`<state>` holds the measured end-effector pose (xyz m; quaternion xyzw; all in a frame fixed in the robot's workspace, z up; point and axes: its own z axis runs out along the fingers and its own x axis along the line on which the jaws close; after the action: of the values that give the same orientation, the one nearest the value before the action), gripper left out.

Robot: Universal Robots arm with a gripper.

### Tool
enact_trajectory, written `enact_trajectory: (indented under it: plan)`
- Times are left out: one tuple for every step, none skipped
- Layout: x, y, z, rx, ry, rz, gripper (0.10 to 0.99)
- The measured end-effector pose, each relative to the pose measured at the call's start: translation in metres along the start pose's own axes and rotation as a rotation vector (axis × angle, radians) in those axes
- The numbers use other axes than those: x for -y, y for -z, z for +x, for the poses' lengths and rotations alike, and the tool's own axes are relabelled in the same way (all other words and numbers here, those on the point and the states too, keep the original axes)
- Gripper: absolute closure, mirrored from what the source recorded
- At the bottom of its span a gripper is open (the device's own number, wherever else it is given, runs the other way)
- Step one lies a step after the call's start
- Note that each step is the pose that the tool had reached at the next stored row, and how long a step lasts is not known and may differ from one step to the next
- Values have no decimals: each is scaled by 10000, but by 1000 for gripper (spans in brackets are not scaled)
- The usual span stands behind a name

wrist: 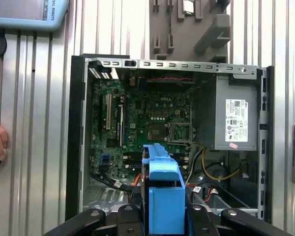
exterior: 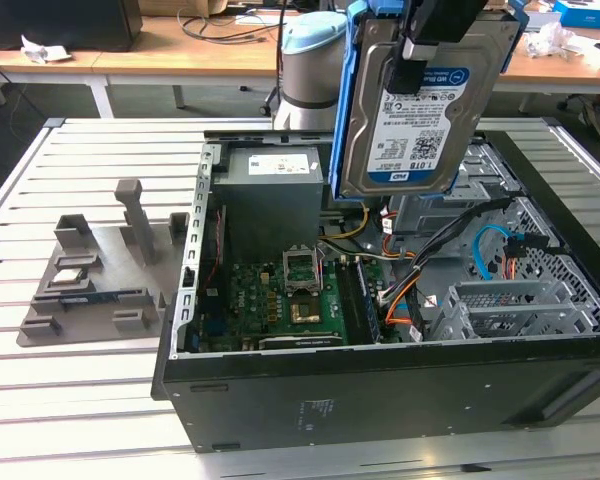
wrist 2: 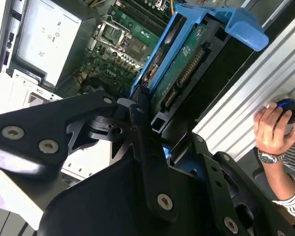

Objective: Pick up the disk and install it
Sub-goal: 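Pick up the disk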

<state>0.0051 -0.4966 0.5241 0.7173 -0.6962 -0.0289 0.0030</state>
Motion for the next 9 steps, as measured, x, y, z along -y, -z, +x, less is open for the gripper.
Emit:
enact_trajectory:
  plan:
    - [-1,1,23,1,-1,0,722]
    - [-1,1,35,1,0,0,722]
    - [-1,1,49,1,0,0,722]
    - [-2,2,62,0,0,0,722]
    - [-2,3,89,-1,0,0,722]
    - [-3,4,103,0,0,0,722]
    - [-3,4,115,0,0,0,722]
    - [-4,4,134,1,0,0,722]
    - [-4,5,145,1,0,0,722]
